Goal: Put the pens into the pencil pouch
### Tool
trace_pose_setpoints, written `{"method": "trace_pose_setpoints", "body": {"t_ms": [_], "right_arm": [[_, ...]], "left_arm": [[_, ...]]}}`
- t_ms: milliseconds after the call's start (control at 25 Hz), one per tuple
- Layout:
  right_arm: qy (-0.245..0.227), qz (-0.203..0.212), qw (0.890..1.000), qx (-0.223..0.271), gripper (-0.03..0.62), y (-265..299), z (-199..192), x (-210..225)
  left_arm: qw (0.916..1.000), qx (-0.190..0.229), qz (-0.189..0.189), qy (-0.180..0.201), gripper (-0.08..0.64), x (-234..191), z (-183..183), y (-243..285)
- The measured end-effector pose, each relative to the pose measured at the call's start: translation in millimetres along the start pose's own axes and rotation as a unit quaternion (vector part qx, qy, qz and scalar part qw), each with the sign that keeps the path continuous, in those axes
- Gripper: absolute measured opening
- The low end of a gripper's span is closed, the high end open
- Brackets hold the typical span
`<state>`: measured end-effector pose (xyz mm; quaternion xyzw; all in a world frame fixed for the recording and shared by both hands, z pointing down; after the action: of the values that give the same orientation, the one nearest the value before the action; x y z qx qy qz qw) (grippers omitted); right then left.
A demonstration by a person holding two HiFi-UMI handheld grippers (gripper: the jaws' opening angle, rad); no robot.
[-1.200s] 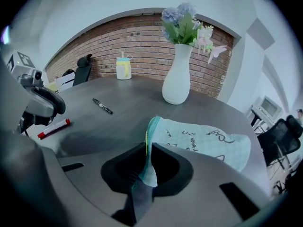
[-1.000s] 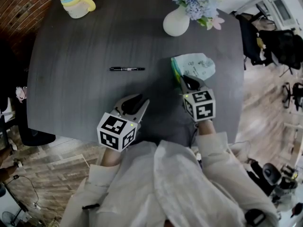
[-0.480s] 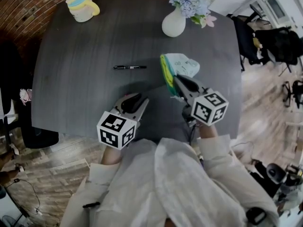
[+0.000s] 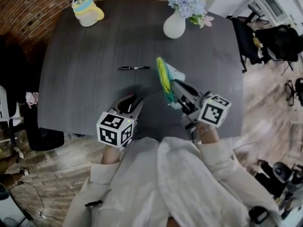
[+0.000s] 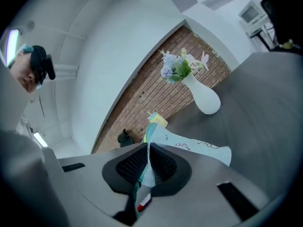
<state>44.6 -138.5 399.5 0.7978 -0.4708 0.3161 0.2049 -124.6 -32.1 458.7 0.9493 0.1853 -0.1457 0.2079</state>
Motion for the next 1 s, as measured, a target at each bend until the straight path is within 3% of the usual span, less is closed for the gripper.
{"method": "trace_pose_setpoints", "body": {"t_ms": [280, 520, 1000], "right_arm": [[0.077, 0.050, 0.996, 0.020, 0.017, -7.6, -10.3, -15.5], [0.175, 0.074, 0.980, 0.063, 0.017, -14.7, -12.1, -17.9], [0.217, 0.057, 0.972, 0.069, 0.017, -27.6, -22.5, -1.4]], "left_arm": [[0.9963, -0.062, 0.032, 0.050, 0.112, -18.8, -18.2, -18.1], [0.9911, -0.115, 0.032, 0.059, 0.112, -27.7, -31.0, -10.2], [0.9712, -0.214, 0.043, 0.096, 0.114, -44.7, -46.6, 15.6]]}}
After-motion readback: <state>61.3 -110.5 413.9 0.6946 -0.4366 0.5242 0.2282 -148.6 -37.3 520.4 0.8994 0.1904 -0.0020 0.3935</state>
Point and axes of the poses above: the fingertips, and each gripper's own axes: y forward along the fingers, x to its right, z out of its top, the point moved 6 cm from there along -y, backward along the fingers, and after that the axes turned 14 degrees about x, right-handed, at the moved point
